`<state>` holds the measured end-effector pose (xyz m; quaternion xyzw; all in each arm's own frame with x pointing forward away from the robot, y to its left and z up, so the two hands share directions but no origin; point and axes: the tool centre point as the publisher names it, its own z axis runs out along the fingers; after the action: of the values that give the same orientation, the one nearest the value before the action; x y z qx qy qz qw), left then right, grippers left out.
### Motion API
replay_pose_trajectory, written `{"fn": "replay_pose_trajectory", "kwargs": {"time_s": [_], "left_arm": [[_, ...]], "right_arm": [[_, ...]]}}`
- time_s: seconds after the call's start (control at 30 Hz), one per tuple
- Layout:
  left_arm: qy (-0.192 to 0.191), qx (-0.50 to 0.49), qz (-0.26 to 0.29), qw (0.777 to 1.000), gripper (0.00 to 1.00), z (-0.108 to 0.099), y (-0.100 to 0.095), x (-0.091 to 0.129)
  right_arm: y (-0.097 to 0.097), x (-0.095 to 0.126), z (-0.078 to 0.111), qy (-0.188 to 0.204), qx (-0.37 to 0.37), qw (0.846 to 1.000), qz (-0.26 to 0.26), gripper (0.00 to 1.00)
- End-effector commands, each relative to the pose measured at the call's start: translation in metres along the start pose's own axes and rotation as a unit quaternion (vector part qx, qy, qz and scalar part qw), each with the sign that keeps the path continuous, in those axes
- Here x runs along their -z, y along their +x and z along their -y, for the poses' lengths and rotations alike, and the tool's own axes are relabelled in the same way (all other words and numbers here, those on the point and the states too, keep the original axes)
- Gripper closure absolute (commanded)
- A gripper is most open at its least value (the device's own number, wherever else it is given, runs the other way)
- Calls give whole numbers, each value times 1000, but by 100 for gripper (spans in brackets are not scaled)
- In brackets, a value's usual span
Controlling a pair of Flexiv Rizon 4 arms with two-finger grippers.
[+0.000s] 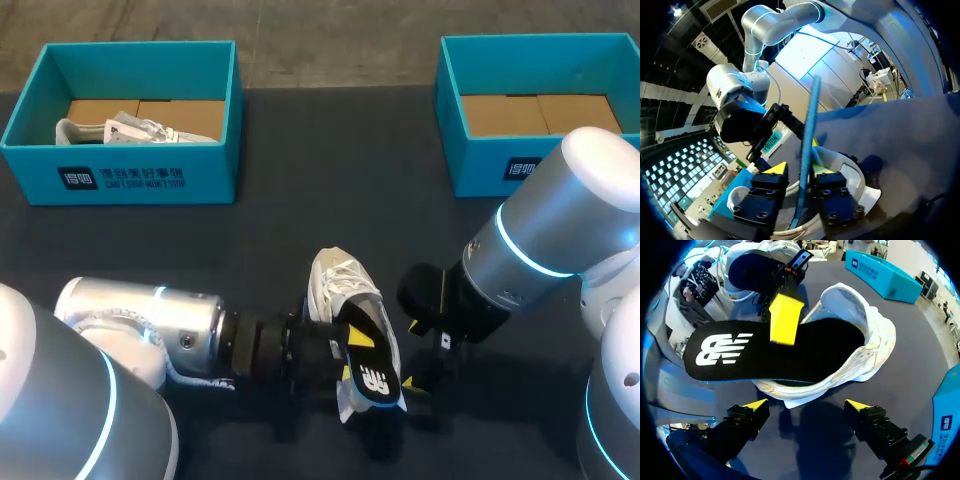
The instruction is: Take the shoe out of the shoebox, open the shoe tongue, remove and reinsert the insole, then place the shoe into the shoebox
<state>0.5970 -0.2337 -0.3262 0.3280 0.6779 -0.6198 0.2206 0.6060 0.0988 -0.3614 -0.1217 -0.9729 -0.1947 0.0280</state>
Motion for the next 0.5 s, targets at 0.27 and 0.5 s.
{"fn": "replay_pose_trajectory", "kwargs": {"time_s": [0.27,0.5], "left_arm": [[20,-9,5,1000,86,20,-6,-1],[16,-14,-13,1000,100,14,-2,-7]], "right_arm": [[1,-1,1,-1,0,1000,1,0],[1,-1,1,-1,0,1000,1,0]]}}
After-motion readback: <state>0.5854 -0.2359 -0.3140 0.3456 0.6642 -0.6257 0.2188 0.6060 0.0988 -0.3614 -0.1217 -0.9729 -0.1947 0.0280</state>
